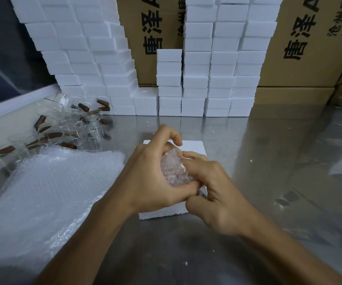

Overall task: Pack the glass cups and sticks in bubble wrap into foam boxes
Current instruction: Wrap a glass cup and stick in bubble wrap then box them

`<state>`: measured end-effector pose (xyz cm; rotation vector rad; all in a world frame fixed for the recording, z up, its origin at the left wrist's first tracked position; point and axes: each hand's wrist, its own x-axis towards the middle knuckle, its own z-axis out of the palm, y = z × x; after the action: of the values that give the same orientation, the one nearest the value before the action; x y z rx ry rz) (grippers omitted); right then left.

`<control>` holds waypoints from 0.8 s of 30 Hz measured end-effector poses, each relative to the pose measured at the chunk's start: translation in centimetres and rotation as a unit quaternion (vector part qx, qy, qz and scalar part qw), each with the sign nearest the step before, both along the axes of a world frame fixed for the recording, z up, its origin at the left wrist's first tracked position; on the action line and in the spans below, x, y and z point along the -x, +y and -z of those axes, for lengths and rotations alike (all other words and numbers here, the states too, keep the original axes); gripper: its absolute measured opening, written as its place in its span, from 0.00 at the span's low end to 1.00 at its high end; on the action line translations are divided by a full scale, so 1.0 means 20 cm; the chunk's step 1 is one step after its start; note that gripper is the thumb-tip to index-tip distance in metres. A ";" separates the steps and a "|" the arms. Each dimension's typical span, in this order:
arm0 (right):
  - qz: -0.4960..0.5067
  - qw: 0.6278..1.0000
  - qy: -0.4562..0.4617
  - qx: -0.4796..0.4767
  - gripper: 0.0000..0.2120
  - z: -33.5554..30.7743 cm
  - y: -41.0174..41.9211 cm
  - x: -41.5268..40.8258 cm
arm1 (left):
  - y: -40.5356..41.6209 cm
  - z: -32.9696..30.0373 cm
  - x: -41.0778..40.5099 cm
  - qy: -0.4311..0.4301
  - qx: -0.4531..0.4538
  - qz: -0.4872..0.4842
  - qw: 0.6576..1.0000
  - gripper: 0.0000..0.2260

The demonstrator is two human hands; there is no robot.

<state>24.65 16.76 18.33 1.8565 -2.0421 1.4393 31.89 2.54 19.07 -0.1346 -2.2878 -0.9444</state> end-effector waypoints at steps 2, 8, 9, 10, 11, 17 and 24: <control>0.008 1.000 0.008 -0.016 0.10 0.00 0.00 0.00 | 0.00 0.00 0.00 0.007 0.009 0.002 1.000 0.27; -0.010 1.000 -0.023 -0.015 0.09 0.01 0.01 0.02 | 0.00 0.02 0.01 -0.008 -0.009 0.015 1.000 0.27; -0.016 0.999 -0.045 -0.006 0.09 0.02 0.01 0.01 | 0.00 0.02 0.02 -0.013 -0.024 0.010 1.000 0.27; -0.015 0.998 -0.068 0.010 0.08 0.02 0.00 0.01 | 0.00 0.03 0.02 -0.017 -0.050 0.005 0.999 0.26; 0.000 0.997 -0.075 0.034 0.09 0.03 0.00 0.01 | -0.01 0.03 0.02 -0.017 -0.081 -0.003 0.997 0.25; 0.095 0.988 0.041 0.118 0.27 0.07 -0.01 0.07 | -0.05 0.03 0.03 -0.002 -0.262 -0.083 0.961 0.24; 0.142 0.985 -0.039 0.093 0.29 0.09 -0.02 0.05 | 0.00 0.03 0.04 -0.075 -0.329 -0.033 0.941 0.25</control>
<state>23.60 16.29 16.49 1.3964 -2.0212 1.5800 31.15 2.60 18.56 0.3078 -1.9646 -1.6690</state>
